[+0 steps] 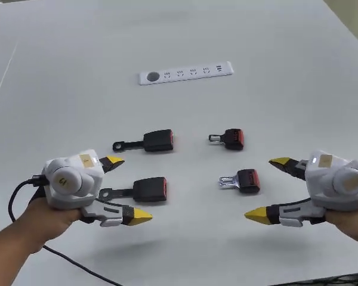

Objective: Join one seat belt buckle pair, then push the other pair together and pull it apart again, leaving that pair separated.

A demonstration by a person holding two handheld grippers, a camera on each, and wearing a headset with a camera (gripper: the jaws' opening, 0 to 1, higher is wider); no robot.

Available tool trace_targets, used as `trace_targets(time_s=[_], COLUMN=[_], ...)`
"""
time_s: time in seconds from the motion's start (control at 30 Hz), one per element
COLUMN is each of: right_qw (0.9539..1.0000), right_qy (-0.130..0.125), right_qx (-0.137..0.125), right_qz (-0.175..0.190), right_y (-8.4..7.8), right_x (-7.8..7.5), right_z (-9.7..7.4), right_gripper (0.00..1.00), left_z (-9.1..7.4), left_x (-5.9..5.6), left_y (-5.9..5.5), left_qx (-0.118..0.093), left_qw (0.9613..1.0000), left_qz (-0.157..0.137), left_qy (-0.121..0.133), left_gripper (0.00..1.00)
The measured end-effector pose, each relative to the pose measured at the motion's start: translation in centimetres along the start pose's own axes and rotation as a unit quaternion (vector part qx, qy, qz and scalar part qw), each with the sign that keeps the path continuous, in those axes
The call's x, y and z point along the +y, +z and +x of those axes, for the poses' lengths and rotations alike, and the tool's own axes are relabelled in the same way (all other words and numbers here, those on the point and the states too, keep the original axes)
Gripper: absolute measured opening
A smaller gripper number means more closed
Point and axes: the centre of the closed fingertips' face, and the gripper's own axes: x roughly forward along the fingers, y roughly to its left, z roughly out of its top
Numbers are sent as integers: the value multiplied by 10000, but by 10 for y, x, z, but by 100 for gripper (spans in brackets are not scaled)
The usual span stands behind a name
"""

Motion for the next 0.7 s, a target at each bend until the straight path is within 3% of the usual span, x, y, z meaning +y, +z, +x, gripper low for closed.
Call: trace_targets(time_s=[0.23, 0.37, 0.6, 0.7], right_qw=[9990, 9969, 9944, 9902], right_qy=[383, 586, 720, 905], right_qx=[223, 462, 652, 859], right_qz=[-77, -230, -415, -620], right_y=[-5, -14, -17, -23], right_x=[-5, -7, -14, -13], right_z=[16, 22, 27, 28], right_gripper=[83, 80, 74, 66], left_z=[15, 21, 30, 36], left_x=[8, 12, 13, 13], left_y=[-20, -39, -45, -48], left_qx=[449, 785, 856, 946], left_qw=[9981, 9953, 9933, 9916], left_qz=[352, 426, 523, 628], left_qy=[-246, -370, -568, -616], left_gripper=[79, 75, 63, 62])
